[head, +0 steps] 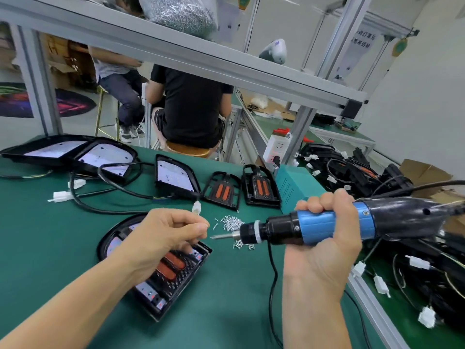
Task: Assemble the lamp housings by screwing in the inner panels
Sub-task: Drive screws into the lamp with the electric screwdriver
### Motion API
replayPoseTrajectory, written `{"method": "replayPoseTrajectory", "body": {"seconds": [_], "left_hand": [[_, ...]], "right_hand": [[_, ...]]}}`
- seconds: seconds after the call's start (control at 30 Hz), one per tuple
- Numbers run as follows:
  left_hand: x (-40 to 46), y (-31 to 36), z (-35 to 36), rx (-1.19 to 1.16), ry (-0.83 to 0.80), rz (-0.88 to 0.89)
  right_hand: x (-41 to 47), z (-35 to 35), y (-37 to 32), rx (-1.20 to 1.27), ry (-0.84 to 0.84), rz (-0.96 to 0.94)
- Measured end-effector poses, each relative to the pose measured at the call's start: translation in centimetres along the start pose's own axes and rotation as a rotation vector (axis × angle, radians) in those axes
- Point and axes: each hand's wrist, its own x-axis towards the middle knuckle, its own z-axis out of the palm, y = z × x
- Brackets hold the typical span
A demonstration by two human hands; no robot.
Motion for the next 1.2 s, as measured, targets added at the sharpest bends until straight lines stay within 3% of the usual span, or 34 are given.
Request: {"method": "replayPoseTrajectory", "body": {"seconds": [0.4,1.03,1.1,1.2], "left_hand": [[-1.4,-0.4,0.5,-0.207,-0.074,-0.02],[-3.7,-0.8,-2.8,0.019,-0.081,0.042],[-4.3,-0.8,-3.7,0.041,-0.031,0.08],[-4.4,-1.4,-5.8,0.082,0.225,0.175]], "right_hand": [[-0.4,0.8,-0.1,-0.009,-0.064,-0.053],[-2.2,1.4,2.4,-0.007,-0.154,0.053],[-2.6,1.5,3.1,-0.006,-0.164,0.091],[-3.3,1.8,4.3,-0.037,-0.163,0.129]]}}
